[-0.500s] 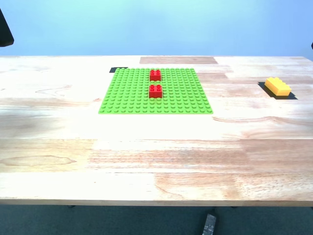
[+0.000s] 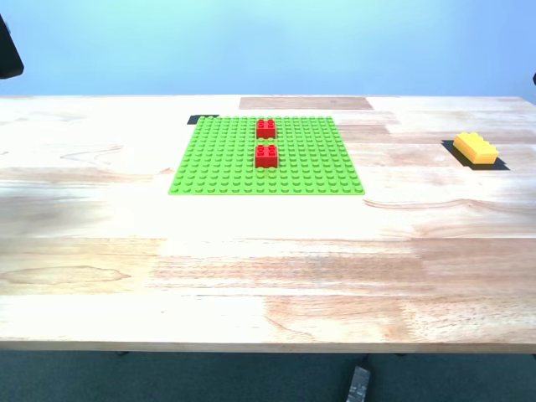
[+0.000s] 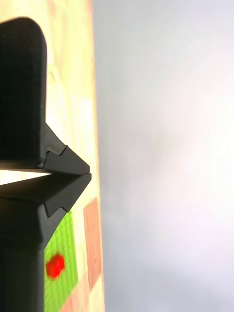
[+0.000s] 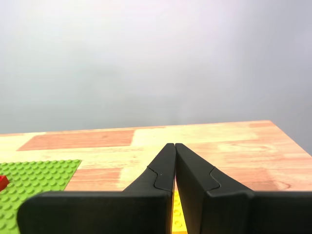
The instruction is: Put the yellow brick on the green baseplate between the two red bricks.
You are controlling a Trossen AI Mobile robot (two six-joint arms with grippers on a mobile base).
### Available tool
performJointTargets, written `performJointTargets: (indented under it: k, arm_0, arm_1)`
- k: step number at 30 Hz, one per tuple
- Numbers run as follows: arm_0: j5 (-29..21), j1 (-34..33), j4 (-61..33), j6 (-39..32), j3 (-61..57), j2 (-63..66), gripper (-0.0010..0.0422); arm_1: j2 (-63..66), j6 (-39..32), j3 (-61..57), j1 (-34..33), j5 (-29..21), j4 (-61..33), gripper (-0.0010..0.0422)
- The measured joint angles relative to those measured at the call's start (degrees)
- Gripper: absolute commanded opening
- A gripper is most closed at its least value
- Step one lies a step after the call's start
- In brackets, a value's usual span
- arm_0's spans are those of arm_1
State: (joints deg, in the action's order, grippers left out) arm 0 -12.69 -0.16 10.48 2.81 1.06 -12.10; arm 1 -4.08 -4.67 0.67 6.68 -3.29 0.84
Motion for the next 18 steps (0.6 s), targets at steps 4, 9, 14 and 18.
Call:
performJointTargets:
  k: [4, 9, 14, 18]
  arm_0:
    - [-3.5, 0.0, -3.21, -1.27, 4.42, -0.68, 0.0]
    - [-10.08, 0.0, -11.37, -4.48, 14.71, -4.11, 0.0]
    - [-19.82, -0.02, -24.26, -7.69, 25.4, -10.16, 0.0]
    - [-24.76, -0.02, -35.98, -13.92, 32.28, -15.43, 0.0]
  arm_1:
    - [0.0, -1.55, 0.68, -0.02, 0.02, -0.9, 0.0]
    - [-1.62, -1.99, 5.49, 0.0, -0.07, -5.29, 0.0]
    - [-7.8, -4.57, 11.85, -0.04, -0.15, -10.67, 0.0]
    - [-15.87, -5.46, 17.62, -0.37, -0.24, -16.26, 0.0]
